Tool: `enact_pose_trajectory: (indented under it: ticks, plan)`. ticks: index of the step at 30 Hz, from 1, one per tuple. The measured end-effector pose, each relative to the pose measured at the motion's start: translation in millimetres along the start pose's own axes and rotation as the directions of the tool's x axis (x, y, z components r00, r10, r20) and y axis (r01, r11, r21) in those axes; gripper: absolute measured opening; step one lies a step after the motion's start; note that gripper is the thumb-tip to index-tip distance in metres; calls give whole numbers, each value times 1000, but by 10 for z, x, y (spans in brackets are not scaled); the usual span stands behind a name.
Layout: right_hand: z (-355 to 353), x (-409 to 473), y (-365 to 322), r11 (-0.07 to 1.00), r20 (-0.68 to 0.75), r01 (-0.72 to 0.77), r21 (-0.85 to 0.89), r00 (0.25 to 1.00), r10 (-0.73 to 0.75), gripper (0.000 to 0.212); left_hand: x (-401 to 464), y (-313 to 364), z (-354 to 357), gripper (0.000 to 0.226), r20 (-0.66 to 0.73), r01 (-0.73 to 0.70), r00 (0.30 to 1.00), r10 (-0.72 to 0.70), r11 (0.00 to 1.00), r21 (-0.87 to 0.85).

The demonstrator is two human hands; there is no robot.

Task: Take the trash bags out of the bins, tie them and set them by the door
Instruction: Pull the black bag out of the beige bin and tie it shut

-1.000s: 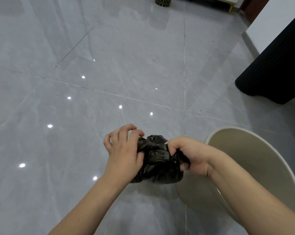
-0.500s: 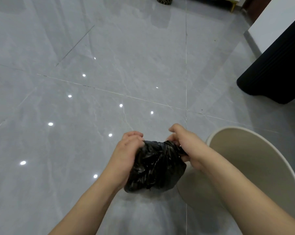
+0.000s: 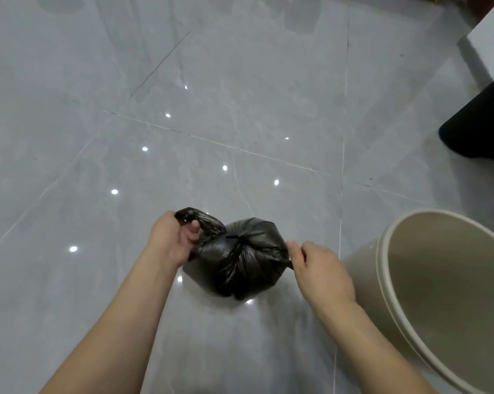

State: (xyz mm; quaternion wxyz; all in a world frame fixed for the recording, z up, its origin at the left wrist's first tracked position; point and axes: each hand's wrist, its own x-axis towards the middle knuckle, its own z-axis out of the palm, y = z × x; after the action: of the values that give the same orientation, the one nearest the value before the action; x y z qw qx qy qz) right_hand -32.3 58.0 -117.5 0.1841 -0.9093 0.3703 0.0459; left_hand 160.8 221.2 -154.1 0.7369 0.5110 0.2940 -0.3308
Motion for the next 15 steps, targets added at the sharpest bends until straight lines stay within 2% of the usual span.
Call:
enact_pose_trajectory:
  ticks: [2, 3, 4, 6, 7, 8, 9, 10, 11, 12, 13, 15]
  plan:
    - [3, 11, -3, 999, 158, -1, -37, 987, 7, 60, -106, -121, 76, 18, 56, -144, 989, 135, 970, 197]
    - [22, 42, 35, 1000, 282, -25, -19, 959, 29, 62, -163, -176, 103, 12, 113, -237, 971, 211, 914, 328]
    - [47, 68, 89, 998, 414, -66, 16, 909, 54, 60, -211, -220, 116, 7, 199, -337, 940, 275, 834, 438]
    - [110, 83, 206, 980, 618, -174, 100, 782, 76, 48, -246, -279, 92, 23, 439, -524, 846, 304, 633, 570]
    - [130, 73, 246, 957, 658, -244, 159, 749, 81, 45, -231, -301, 61, 33, 557, -620, 780, 285, 475, 625]
    - [142, 61, 273, 921, 648, -312, 235, 756, 91, 43, -199, -321, 26, 40, 654, -705, 708, 266, 213, 677]
    - [144, 50, 282, 874, 592, -365, 321, 798, 115, 42, -151, -341, -13, 41, 726, -724, 641, 248, -116, 680]
    - [152, 44, 291, 830, 498, -382, 407, 854, 150, 41, -108, -356, -40, 41, 762, -660, 601, 241, -389, 643]
    - [154, 42, 290, 807, 391, -362, 466, 903, 179, 40, -63, -376, -72, 41, 775, -578, 578, 256, -542, 610]
    - [154, 42, 277, 811, 304, -327, 485, 933, 194, 40, -13, -407, -109, 42, 774, -518, 566, 284, -608, 602]
    - [159, 45, 262, 832, 247, -295, 470, 949, 198, 39, 16, -445, -133, 42, 775, -484, 545, 321, -634, 603]
    - [171, 42, 217, 875, 190, -283, 392, 956, 223, 40, 44, -533, -160, 36, 766, -446, 508, 393, -641, 625]
